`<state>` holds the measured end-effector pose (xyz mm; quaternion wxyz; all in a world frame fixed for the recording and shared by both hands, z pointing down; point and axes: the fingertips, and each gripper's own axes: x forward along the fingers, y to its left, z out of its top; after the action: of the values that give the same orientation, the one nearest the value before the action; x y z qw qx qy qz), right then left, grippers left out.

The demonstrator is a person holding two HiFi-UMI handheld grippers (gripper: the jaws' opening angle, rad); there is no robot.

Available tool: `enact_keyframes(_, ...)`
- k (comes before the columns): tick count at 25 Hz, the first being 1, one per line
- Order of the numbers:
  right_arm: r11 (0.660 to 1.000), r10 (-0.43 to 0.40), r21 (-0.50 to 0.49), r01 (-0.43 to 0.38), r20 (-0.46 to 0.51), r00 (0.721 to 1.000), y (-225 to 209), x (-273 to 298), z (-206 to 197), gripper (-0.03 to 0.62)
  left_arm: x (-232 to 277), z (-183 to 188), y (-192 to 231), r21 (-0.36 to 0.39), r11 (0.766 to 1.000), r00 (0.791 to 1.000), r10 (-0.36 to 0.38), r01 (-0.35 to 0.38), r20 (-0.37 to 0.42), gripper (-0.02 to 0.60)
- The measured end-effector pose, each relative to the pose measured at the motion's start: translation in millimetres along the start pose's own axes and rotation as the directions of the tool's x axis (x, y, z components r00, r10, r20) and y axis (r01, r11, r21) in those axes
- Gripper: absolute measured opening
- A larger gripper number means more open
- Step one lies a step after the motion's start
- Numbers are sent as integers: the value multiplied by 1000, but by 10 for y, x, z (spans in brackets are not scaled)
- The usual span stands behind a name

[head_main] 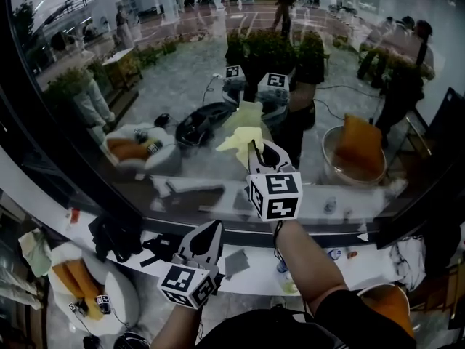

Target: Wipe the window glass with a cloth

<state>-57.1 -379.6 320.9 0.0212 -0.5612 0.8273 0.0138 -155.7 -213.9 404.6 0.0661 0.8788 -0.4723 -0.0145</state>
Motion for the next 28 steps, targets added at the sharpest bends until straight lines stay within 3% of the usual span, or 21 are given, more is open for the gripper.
enact_keyframes(15, 1000, -13, 3, 13, -8, 1000, -102, -7, 13, 40, 59, 1, -58, 12, 999, 999, -37, 37, -13, 0)
enact_keyframes(28, 992, -125, 3, 125, -6, 992, -1012, -533, 19, 40, 516, -93, -697, 21, 985, 985, -169, 170, -31, 0)
